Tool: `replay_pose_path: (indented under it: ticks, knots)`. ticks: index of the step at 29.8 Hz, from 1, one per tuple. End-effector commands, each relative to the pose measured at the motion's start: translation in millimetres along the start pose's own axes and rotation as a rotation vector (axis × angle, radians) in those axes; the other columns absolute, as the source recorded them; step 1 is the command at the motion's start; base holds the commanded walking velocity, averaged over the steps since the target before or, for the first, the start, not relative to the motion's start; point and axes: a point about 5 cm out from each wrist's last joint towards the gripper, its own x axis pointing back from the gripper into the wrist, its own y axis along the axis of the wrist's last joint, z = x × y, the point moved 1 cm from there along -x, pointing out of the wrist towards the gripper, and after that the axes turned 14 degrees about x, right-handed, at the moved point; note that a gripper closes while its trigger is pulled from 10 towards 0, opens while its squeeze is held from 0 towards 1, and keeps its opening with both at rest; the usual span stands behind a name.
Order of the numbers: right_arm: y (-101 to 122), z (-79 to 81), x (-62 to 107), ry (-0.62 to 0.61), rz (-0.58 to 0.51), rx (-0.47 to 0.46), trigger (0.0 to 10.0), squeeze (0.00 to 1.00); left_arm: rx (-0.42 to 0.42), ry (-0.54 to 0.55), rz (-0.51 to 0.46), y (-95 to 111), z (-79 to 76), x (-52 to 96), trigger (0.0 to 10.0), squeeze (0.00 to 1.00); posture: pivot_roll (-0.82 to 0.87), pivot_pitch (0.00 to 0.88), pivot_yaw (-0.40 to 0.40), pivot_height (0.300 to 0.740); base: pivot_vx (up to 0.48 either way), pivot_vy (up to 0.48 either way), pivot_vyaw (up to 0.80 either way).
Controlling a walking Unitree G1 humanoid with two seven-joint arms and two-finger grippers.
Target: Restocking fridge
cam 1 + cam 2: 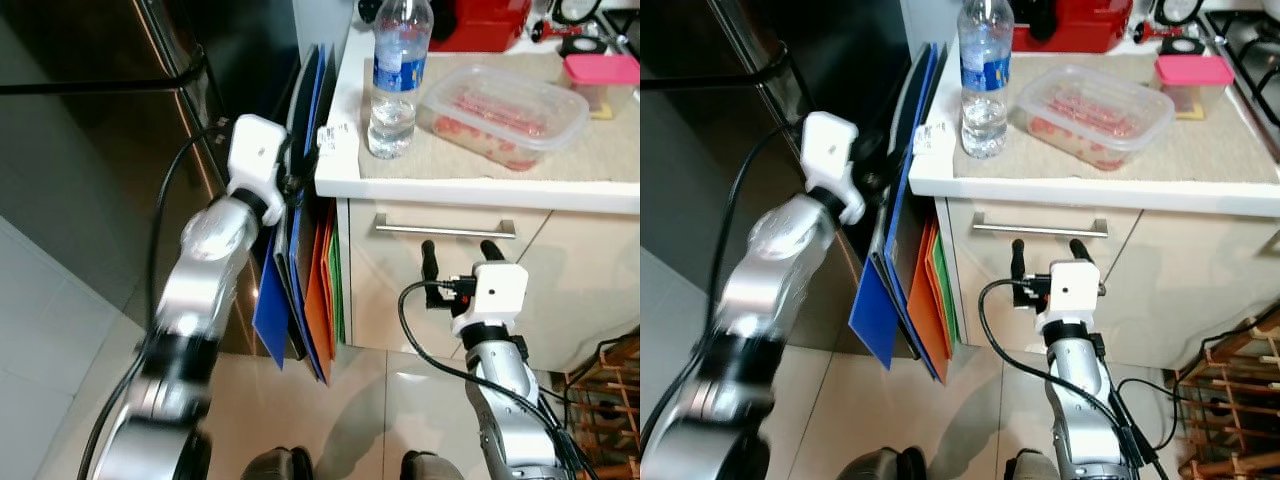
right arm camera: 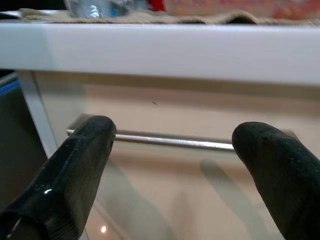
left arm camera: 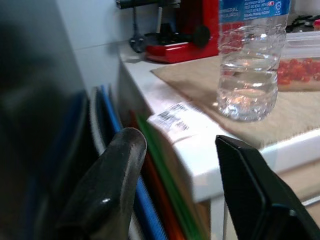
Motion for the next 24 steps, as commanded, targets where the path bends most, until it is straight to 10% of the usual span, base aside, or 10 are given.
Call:
replay_pose_path:
  ticks: [1,6,14,24]
  knots:
    - [3.8,2.0,-2.8,0.014,-0.015,-0.008,10.0,0.0,-0.06,0.005,-0.045,5.9,-2.5,15.4,10.0,1.0,0.0,0.042,0.084,0.74,0.0,0.0,0.0]
    - [12.0,-6.5,-6.0,-0.016,-0.043,0.01,10.0,0.0,-0.089,0.029,-0.032,-5.2,-1.2,35.8,10.0,1.0,0.01,0.033,0.073,0.74,0.0,0.0,0.0]
    - [20.7,-16.9,7.8,-0.025,-0.048,0.047,10.0,0.0,0.089,0.006,0.216,-59.7,-11.4,76.3,10.0,1.0,0.0,0.033,0.049,0.74,0.0,0.0,0.0]
    - [10.8,-9.6,6.3,0.034,0.007,0.052,10.0,0.0,0.083,0.046,0.156,-59.8,-14.4,63.1,10.0,1.0,-0.03,0.028,0.02,0.74,0.0,0.0,0.0]
